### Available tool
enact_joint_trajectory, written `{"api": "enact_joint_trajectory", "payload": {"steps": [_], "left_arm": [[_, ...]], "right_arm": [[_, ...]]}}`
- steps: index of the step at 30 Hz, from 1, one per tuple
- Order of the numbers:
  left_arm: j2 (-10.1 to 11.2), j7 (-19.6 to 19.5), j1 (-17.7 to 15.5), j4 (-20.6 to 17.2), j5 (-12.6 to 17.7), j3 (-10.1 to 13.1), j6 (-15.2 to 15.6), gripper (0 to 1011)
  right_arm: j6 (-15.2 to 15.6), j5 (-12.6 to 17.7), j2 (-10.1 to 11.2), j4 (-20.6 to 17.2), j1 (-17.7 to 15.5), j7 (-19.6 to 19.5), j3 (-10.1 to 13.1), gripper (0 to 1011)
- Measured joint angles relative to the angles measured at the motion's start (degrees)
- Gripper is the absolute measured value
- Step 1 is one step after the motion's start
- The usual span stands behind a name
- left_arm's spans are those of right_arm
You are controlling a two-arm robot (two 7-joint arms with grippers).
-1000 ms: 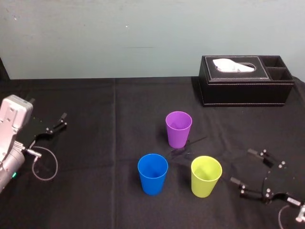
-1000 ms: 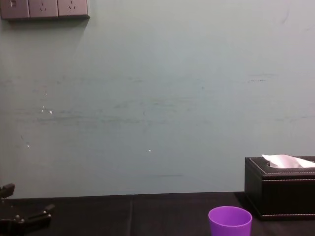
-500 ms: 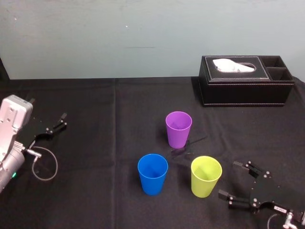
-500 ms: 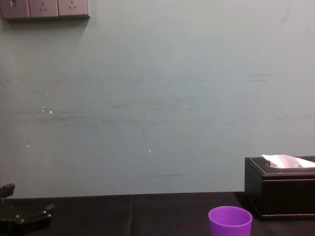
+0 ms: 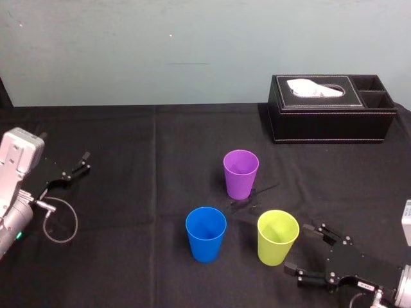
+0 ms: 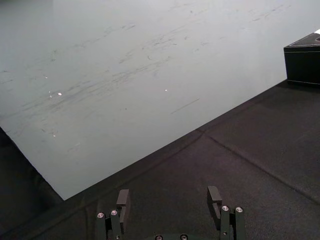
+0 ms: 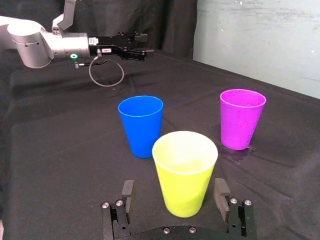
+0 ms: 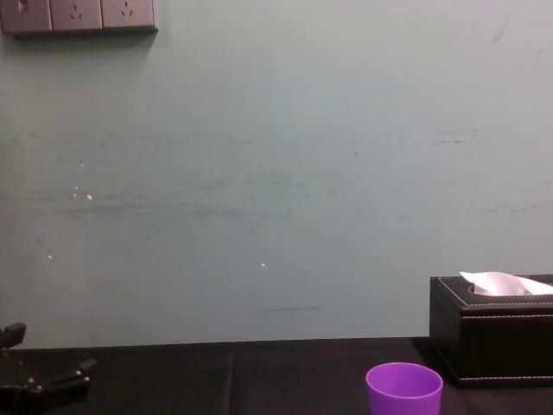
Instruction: Stack the three plastic cups sequentially using one hand.
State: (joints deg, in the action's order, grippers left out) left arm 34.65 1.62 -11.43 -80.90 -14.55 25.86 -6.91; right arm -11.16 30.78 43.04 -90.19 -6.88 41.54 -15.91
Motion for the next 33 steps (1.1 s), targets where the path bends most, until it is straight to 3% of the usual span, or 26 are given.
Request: {"api": "enact_joint_trajectory", "payload": {"steps": [33], "left_arm": [[0.00, 0.00, 0.00, 0.00, 0.00, 0.00, 0.00, 1010]], "right_arm": [[1.00, -0.18, -2.92, 4.01, 6.65, 0.96, -4.45, 1000]]}}
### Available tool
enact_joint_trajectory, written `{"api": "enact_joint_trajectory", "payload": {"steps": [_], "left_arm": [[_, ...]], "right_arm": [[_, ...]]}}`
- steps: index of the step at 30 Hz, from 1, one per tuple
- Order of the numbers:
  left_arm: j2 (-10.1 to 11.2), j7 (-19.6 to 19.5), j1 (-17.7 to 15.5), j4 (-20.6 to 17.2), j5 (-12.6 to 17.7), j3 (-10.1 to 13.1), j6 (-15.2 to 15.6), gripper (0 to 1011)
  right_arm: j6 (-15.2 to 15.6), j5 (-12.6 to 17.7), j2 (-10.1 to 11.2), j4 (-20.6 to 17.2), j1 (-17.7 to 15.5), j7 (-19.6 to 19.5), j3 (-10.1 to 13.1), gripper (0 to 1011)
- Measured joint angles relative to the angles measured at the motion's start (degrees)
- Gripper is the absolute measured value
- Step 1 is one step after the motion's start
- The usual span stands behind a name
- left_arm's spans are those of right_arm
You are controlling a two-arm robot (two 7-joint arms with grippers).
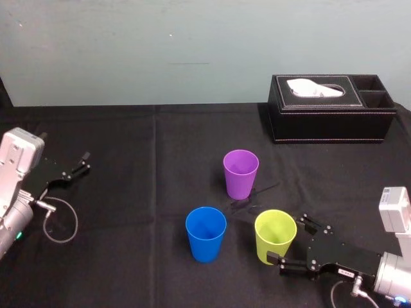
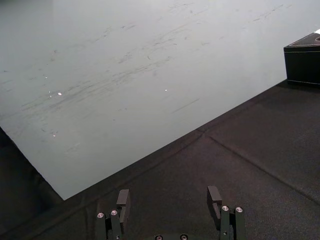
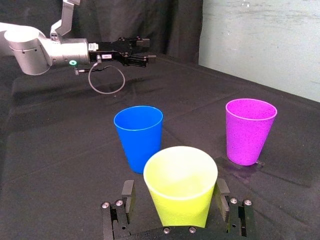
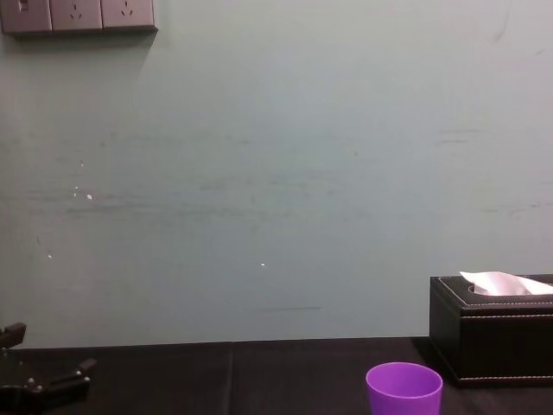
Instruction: Stack the three plastic cups sequentially using one hand.
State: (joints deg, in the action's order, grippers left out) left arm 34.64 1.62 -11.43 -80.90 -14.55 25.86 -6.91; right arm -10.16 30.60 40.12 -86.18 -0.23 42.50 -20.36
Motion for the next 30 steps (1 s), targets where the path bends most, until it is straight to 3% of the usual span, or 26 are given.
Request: {"api": "enact_joint_trajectory", "payload": {"steps": [30], "left_arm": [[0.00, 0.00, 0.00, 0.00, 0.00, 0.00, 0.00, 1010]], "right_arm": [[0.50, -0.81, -2.64, 3.76, 4.07, -0.61, -1.96, 1000]]}}
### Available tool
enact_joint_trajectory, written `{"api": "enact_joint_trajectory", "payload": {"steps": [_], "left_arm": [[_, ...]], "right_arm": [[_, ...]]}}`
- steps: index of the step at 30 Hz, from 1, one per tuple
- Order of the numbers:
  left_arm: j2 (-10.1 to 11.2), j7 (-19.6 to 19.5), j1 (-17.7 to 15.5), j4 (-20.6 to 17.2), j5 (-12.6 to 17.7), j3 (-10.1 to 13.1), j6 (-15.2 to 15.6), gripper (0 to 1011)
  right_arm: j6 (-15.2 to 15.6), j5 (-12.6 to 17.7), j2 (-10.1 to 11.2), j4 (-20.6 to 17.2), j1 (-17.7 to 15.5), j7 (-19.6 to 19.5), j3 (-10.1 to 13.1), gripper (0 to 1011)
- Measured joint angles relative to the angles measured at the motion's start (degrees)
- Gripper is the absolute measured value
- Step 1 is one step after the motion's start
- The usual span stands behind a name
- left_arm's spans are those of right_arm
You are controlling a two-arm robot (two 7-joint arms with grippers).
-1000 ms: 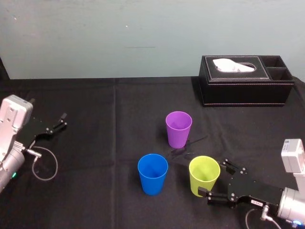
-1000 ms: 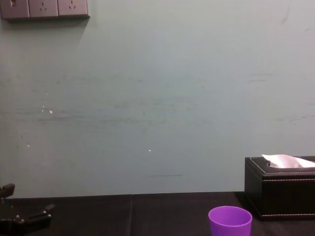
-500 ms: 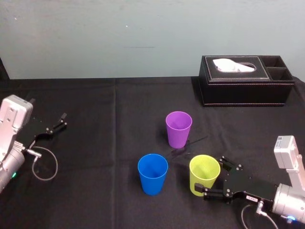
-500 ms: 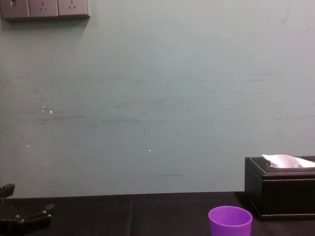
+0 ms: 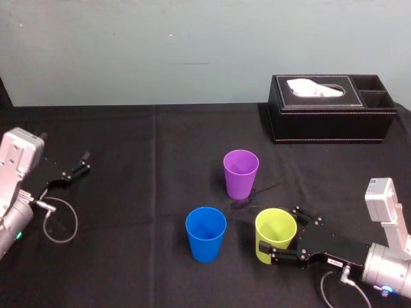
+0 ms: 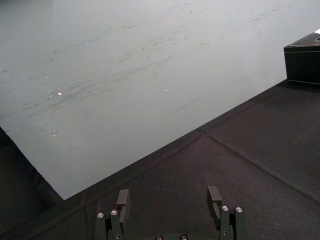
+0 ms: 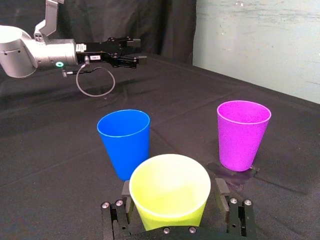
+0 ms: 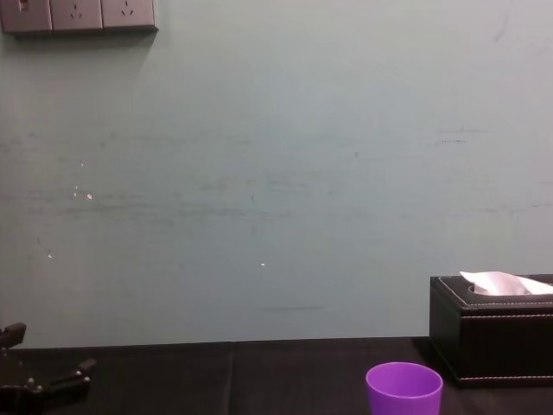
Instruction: Stack the three plastic cups sequentially using one hand.
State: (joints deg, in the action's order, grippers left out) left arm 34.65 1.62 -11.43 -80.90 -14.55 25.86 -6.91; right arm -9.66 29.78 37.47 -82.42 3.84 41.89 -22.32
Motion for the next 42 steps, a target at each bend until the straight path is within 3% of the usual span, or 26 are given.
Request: {"api": "enact_joint_trajectory", "payload": {"steps": [6, 17, 32, 38, 42], "left_arm": [[0.00, 0.00, 0.00, 0.00, 0.00, 0.00, 0.00, 1010], [0.00, 0.00, 0.00, 0.00, 0.00, 0.00, 0.00, 1010], [0.00, 0.00, 0.00, 0.00, 0.00, 0.00, 0.00, 1010], [0.00, 0.00, 0.00, 0.00, 0.00, 0.00, 0.00, 1010], [0.00, 0.00, 0.00, 0.00, 0.00, 0.00, 0.00, 1010]], "right_arm": [[-0.02, 0.00, 0.05, -0.03, -0.04, 0.03, 0.01, 1000], [-0.06, -0.01, 0.10, -0.08, -0.10, 0.07, 0.05, 773], [-0.11, -0.01, 0.19, -0.26, -0.19, 0.00, 0.15, 739], [1.03, 0.76, 1.26, -4.40, -2.01, -1.95, 1.56, 739], [3.65, 1.74, 2.57, -8.72, -3.49, -4.41, 3.28, 739]]}}
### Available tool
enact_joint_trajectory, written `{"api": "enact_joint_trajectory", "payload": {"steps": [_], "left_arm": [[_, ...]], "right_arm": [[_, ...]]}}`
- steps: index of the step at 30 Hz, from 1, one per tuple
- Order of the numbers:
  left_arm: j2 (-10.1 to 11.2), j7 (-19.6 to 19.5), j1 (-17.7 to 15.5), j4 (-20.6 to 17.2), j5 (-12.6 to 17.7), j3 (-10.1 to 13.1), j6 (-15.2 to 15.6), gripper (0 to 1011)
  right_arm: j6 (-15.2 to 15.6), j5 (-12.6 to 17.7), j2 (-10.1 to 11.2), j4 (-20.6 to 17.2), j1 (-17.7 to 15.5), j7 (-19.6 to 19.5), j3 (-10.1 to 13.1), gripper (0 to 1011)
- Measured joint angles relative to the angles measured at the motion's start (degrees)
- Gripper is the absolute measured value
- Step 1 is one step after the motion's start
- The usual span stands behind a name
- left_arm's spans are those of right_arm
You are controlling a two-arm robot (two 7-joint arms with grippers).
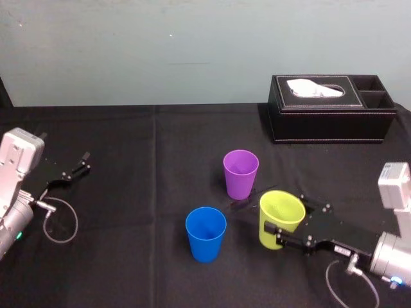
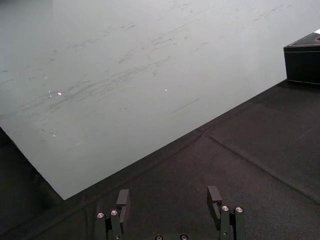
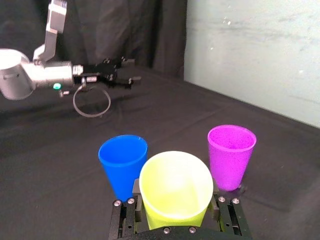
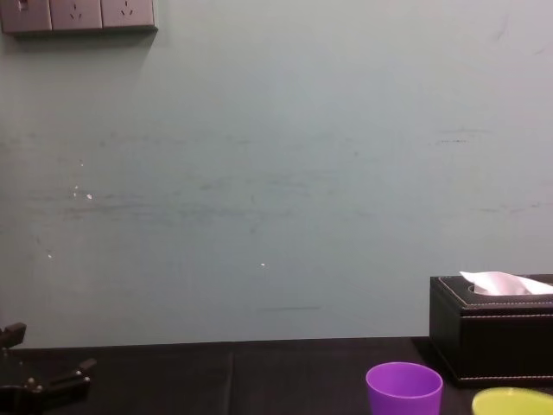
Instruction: Stack the three plastic cups sequentially using one hand.
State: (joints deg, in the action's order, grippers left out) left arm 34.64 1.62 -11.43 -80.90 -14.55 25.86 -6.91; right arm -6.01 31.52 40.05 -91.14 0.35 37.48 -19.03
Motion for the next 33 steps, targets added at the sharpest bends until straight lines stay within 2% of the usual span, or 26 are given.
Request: {"api": "enact_joint_trajectory", "payload": {"steps": [7, 10, 14, 21, 26, 33], "left_arm": [[0.00, 0.00, 0.00, 0.00, 0.00, 0.00, 0.00, 1010], [0.00, 0.00, 0.00, 0.00, 0.00, 0.00, 0.00, 1010], [0.00, 0.00, 0.00, 0.00, 0.00, 0.00, 0.00, 1010], [0.00, 0.00, 0.00, 0.00, 0.00, 0.00, 0.00, 1010], [0.00, 0.00, 0.00, 0.00, 0.00, 0.00, 0.00, 1010], [0.00, 0.00, 0.00, 0.00, 0.00, 0.00, 0.00, 1010]], "right_arm": [[3.17, 2.28, 1.27, -4.90, -0.78, -2.55, 2.78, 739], [4.56, 2.94, 1.27, -6.40, 0.29, -3.91, 3.68, 739], [5.59, 2.98, 0.64, -6.94, 2.16, -5.08, 3.79, 739], [6.62, 1.68, -1.07, -6.46, 5.64, -6.50, 2.51, 739], [7.89, -0.76, -3.61, -4.43, 9.40, -7.92, 0.05, 739], [8.60, -2.95, -5.89, -2.12, 12.18, -8.94, -1.83, 739]]}}
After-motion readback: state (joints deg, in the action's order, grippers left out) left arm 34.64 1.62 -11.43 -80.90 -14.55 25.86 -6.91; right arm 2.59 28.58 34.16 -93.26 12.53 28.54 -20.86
